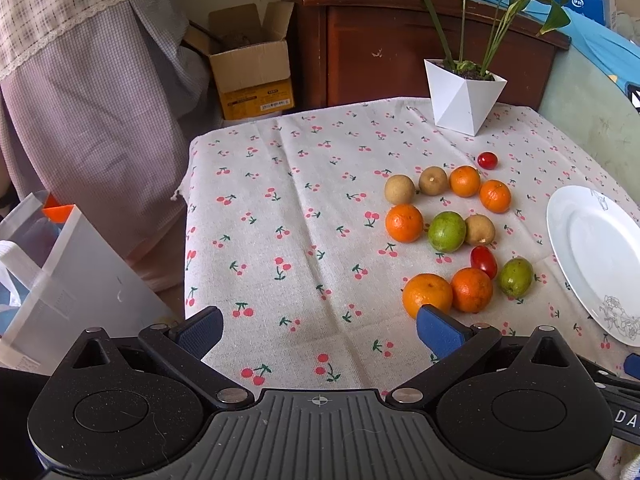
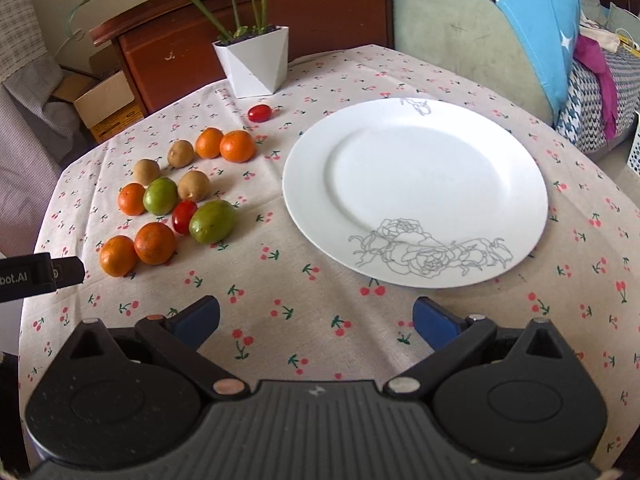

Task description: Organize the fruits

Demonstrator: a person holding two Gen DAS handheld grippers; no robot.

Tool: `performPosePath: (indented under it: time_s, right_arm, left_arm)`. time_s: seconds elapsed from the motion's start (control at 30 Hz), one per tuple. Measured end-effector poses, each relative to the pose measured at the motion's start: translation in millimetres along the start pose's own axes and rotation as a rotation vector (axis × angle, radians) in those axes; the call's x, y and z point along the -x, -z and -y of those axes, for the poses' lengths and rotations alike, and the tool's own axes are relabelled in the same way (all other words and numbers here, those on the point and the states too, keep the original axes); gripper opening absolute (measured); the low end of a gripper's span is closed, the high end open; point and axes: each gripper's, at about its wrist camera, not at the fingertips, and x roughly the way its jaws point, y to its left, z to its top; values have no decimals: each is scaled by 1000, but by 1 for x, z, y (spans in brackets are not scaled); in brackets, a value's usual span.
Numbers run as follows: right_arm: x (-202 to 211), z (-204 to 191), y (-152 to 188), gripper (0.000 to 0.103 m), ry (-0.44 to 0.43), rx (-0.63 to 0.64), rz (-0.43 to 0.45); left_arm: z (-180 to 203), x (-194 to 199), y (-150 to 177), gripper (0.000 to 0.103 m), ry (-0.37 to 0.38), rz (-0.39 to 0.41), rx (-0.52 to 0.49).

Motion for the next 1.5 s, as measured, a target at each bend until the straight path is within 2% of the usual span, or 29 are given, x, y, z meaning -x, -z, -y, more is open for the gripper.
performPosePath:
  time_s: [0.27, 0.5, 0.63, 1.03, 1.27, 1.4, 1.5]
  right_arm:
    - [11, 48, -18, 102, 92, -90, 43]
    - [7, 84, -48, 102, 162, -89, 67]
    - [-5, 97, -54, 102, 177, -126, 36]
    - [-26, 83, -53, 102, 146, -125, 18]
    - [-25, 87, -52, 102, 190, -147, 56]
    - [-34, 88, -51, 102, 189, -148, 21]
    - [-38, 82, -51, 102, 194, -110, 33]
  left_arm:
    - [6, 2, 0, 103, 41, -7, 7]
    - [11, 3, -1, 103, 57, -9, 11]
    - [12, 1, -1, 103, 52, -11, 19]
    - [20, 0, -1, 103, 55, -10, 11]
    - [25, 1, -2, 103, 63, -11, 15]
    - [30, 3, -2, 103, 69, -6, 13]
    - [34, 2, -2, 103, 73, -6, 9]
